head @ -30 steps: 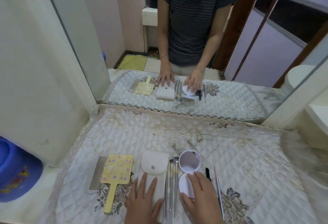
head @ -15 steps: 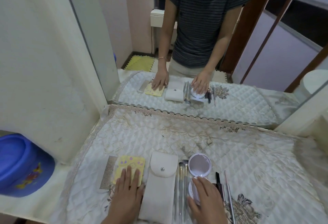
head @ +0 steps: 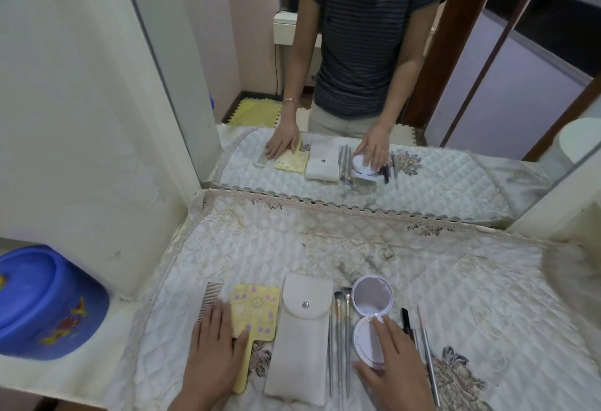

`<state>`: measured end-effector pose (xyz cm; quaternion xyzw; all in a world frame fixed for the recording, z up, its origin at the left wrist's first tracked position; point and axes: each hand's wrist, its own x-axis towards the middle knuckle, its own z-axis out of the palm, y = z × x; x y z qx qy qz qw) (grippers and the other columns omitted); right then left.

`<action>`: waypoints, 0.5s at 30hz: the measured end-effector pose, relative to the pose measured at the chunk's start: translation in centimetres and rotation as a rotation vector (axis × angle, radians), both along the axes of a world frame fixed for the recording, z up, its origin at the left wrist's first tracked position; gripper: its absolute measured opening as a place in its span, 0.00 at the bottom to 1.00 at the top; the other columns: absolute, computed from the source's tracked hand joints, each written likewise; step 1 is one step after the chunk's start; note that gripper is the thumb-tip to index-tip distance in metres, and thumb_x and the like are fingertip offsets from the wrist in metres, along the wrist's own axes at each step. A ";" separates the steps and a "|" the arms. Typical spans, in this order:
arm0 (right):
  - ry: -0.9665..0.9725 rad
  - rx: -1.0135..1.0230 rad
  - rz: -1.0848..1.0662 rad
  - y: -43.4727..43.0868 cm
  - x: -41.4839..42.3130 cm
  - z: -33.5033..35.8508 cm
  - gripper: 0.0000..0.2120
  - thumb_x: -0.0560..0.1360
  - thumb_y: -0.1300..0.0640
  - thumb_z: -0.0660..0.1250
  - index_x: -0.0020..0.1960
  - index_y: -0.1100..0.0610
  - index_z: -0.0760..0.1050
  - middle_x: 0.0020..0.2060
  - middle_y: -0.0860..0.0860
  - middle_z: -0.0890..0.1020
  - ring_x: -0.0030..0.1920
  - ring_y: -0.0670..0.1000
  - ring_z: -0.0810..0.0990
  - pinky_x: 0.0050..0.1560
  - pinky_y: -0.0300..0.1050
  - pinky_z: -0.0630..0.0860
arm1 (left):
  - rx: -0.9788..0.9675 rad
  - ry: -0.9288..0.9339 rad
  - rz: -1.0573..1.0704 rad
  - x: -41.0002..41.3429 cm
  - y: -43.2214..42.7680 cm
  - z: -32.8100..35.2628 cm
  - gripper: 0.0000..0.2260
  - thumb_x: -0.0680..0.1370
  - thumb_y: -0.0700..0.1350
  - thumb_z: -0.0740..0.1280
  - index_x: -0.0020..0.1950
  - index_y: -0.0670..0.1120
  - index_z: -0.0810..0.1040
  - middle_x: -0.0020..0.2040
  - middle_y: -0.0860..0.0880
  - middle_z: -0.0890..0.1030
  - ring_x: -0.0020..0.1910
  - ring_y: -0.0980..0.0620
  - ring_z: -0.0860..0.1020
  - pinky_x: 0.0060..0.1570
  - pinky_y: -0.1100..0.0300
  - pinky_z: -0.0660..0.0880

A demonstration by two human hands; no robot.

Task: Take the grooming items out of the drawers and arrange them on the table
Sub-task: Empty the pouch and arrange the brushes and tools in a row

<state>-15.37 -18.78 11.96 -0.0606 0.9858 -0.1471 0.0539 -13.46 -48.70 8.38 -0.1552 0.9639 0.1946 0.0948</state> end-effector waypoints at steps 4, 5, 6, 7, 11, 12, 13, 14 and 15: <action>-0.049 -0.129 -0.056 -0.2 0.3 0.2 0.35 0.66 0.43 0.69 0.69 0.54 0.64 0.70 0.52 0.67 0.69 0.51 0.66 0.68 0.47 0.66 | 0.064 0.078 0.035 0.3 0.7 -0.5 0.47 0.70 0.71 0.29 0.73 0.41 0.59 0.74 0.47 0.58 0.72 0.53 0.56 0.65 0.70 0.29; -0.083 -0.172 -0.057 -0.2 0.4 0.3 0.36 0.68 0.43 0.68 0.72 0.52 0.59 0.72 0.50 0.62 0.71 0.50 0.61 0.71 0.46 0.60 | 0.032 0.123 0.036 0.3 0.8 -0.4 0.50 0.66 0.72 0.26 0.74 0.42 0.56 0.75 0.49 0.54 0.73 0.54 0.52 0.67 0.68 0.31; -0.093 -0.192 -0.070 -0.2 0.5 0.3 0.37 0.69 0.43 0.68 0.72 0.52 0.57 0.73 0.49 0.59 0.72 0.50 0.59 0.72 0.45 0.58 | 0.010 0.118 0.031 0.4 0.8 -0.3 0.52 0.62 0.73 0.23 0.75 0.44 0.52 0.75 0.51 0.50 0.74 0.55 0.49 0.70 0.64 0.34; -0.088 -0.199 -0.077 -0.2 0.5 0.3 0.37 0.69 0.43 0.68 0.72 0.51 0.57 0.73 0.49 0.59 0.72 0.50 0.58 0.71 0.45 0.58 | 0.004 0.111 0.037 0.3 0.8 0.0 0.54 0.59 0.74 0.22 0.75 0.46 0.50 0.76 0.52 0.47 0.75 0.54 0.46 0.71 0.60 0.39; -0.068 -0.224 -0.090 -0.3 0.6 0.7 0.36 0.69 0.43 0.68 0.72 0.51 0.58 0.73 0.49 0.61 0.72 0.50 0.60 0.71 0.45 0.59 | -0.005 0.085 0.141 0.0 0.2 1.0 0.58 0.54 0.77 0.24 0.76 0.47 0.50 0.77 0.46 0.47 0.76 0.49 0.44 0.73 0.53 0.44; -0.068 -0.224 -0.084 -0.3 0.6 0.6 0.36 0.69 0.43 0.68 0.72 0.51 0.58 0.73 0.49 0.61 0.72 0.50 0.60 0.71 0.45 0.59 | 0.006 0.063 0.136 -0.1 0.1 1.1 0.60 0.52 0.78 0.23 0.76 0.46 0.49 0.77 0.45 0.46 0.76 0.49 0.44 0.73 0.52 0.45; -0.076 -0.229 -0.083 -0.2 0.6 0.6 0.36 0.68 0.43 0.68 0.72 0.52 0.59 0.72 0.49 0.61 0.72 0.50 0.60 0.71 0.45 0.59 | 0.009 0.061 0.134 -0.1 -0.1 1.1 0.60 0.52 0.78 0.23 0.76 0.45 0.49 0.77 0.45 0.47 0.76 0.49 0.44 0.73 0.52 0.45; -0.089 -0.233 -0.088 -0.4 0.6 0.7 0.36 0.68 0.43 0.68 0.71 0.52 0.59 0.72 0.49 0.61 0.71 0.51 0.61 0.70 0.46 0.60 | 0.003 0.059 0.122 -0.1 -0.1 1.0 0.60 0.52 0.77 0.23 0.76 0.45 0.49 0.77 0.46 0.48 0.76 0.49 0.45 0.73 0.53 0.46; -0.091 -0.236 -0.099 -0.4 0.6 0.7 0.36 0.67 0.43 0.68 0.71 0.52 0.61 0.72 0.50 0.63 0.71 0.52 0.62 0.70 0.48 0.62 | -0.008 0.063 0.105 0.0 0.0 0.9 0.60 0.53 0.77 0.23 0.76 0.45 0.49 0.77 0.47 0.49 0.76 0.50 0.46 0.73 0.53 0.46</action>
